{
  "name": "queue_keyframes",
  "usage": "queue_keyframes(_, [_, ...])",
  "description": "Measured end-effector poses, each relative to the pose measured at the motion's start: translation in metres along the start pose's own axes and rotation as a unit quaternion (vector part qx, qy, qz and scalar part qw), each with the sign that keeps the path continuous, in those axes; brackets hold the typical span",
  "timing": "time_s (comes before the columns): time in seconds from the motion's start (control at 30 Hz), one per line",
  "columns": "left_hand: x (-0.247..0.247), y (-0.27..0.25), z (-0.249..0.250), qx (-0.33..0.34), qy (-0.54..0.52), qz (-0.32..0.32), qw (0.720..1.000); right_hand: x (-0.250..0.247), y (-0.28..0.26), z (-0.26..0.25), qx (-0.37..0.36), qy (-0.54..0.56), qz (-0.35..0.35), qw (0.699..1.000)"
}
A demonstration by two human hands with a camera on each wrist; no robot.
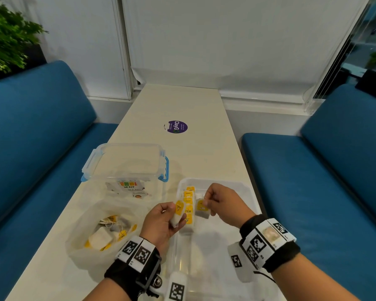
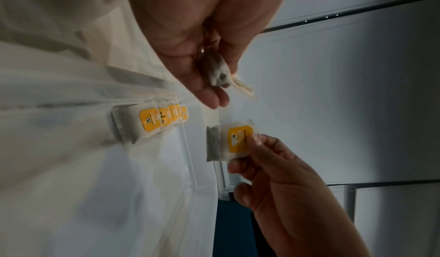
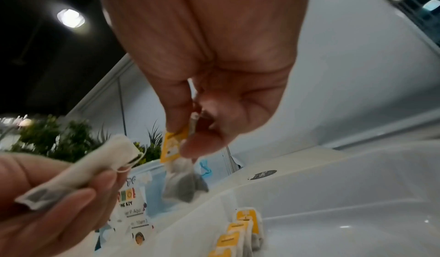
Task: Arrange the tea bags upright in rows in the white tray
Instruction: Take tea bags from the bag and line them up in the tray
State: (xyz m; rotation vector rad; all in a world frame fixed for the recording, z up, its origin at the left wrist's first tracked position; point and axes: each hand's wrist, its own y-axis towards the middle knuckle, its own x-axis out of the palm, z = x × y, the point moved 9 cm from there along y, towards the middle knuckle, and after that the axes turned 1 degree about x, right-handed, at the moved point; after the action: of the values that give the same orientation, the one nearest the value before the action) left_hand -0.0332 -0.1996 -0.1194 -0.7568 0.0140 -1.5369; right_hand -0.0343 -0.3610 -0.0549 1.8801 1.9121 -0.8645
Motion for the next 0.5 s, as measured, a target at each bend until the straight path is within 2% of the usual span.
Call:
queue_keyframes(0.17, [-0.002, 0.002, 0.004, 0.016, 0.046, -0.008, 0.999, 0.008, 0.008, 0.010, 0.050, -0.067, -0.025, 0.996])
queue_keyframes(0.23, [-0.002, 0.002, 0.006, 0.021, 0.060, -0.018, 0.998, 0.021, 0.011, 0.014, 0.068, -0.108, -0.070, 0.989])
queue_keyframes(0.37, [-0.003, 0.002, 0.012, 0.035, 0.073, -0.024, 0.996, 0.063, 0.013, 0.021, 0.098, -0.160, -0.203, 0.961])
queue_keyframes(0.5, [-0.011, 0.003, 0.014, 0.039, 0.072, -0.012, 0.997, 0.090, 0.020, 0.029, 0.131, -0.154, -0.249, 0.947])
